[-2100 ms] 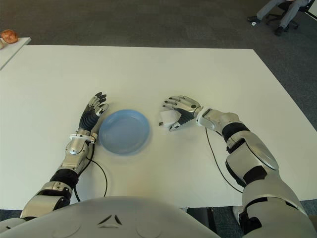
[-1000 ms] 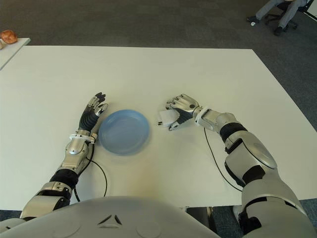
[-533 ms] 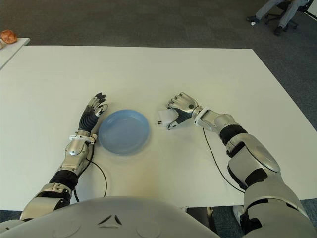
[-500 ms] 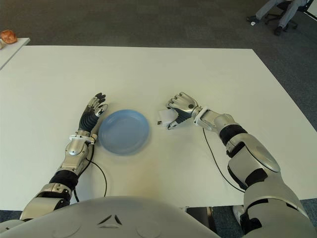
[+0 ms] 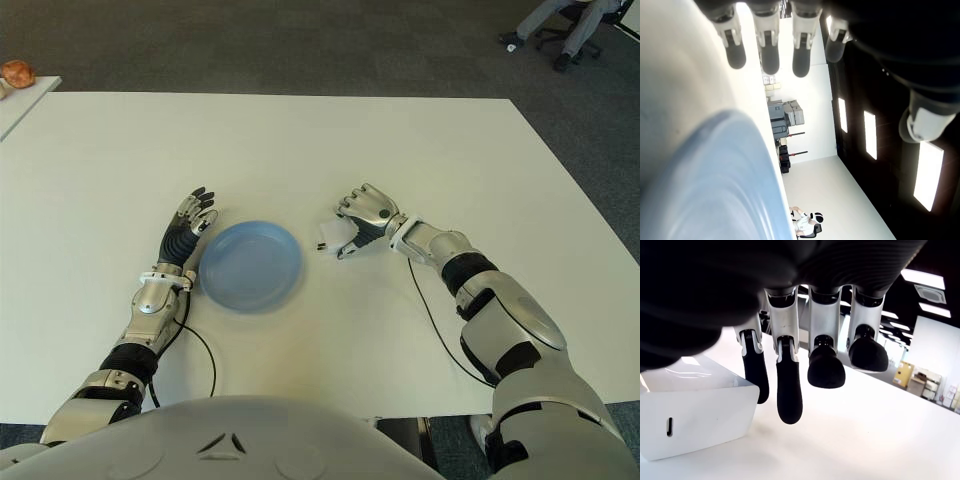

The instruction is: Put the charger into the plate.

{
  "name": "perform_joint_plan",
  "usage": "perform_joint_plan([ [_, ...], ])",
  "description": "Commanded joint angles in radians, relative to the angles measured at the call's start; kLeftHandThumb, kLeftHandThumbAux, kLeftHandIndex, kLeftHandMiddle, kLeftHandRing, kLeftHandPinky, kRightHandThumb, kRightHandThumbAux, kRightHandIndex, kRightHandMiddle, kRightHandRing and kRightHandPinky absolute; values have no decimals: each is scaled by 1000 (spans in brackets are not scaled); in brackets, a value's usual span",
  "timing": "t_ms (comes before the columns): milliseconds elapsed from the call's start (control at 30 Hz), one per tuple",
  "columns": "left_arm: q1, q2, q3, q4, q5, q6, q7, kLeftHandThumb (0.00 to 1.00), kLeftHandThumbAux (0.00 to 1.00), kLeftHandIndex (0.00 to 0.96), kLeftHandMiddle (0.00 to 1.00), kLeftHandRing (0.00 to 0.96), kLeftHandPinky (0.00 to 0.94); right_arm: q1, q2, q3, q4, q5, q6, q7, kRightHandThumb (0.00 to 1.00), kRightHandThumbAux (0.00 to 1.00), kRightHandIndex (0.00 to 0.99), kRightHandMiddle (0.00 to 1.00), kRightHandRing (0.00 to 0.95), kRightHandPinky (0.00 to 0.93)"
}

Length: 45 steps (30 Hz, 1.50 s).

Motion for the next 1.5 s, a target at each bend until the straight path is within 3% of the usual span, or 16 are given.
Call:
perform_joint_plan([
  [33,76,-15,-9,62,7,23,-17,0,457,99,145,129,136,49,3,21,8,-45,43,20,843,678,404,542,811,820],
  [800,63,-23,-7,84,12,2,-6,0,445,104,133,119,125,51,-30,-22,-43,-18,25,74,845,677,410,547,823,838],
  [1100,56,-23,-11,92,18,8,-4,0,438,104,136,117,122,51,-83,-103,-181,33,0,159,846,677,406,543,826,831],
  [1500,40,-29,-7,118,11,-5,-10,0,449,98,137,118,118,99,-117,-215,-356,48,-6,161,847,677,405,542,832,843],
])
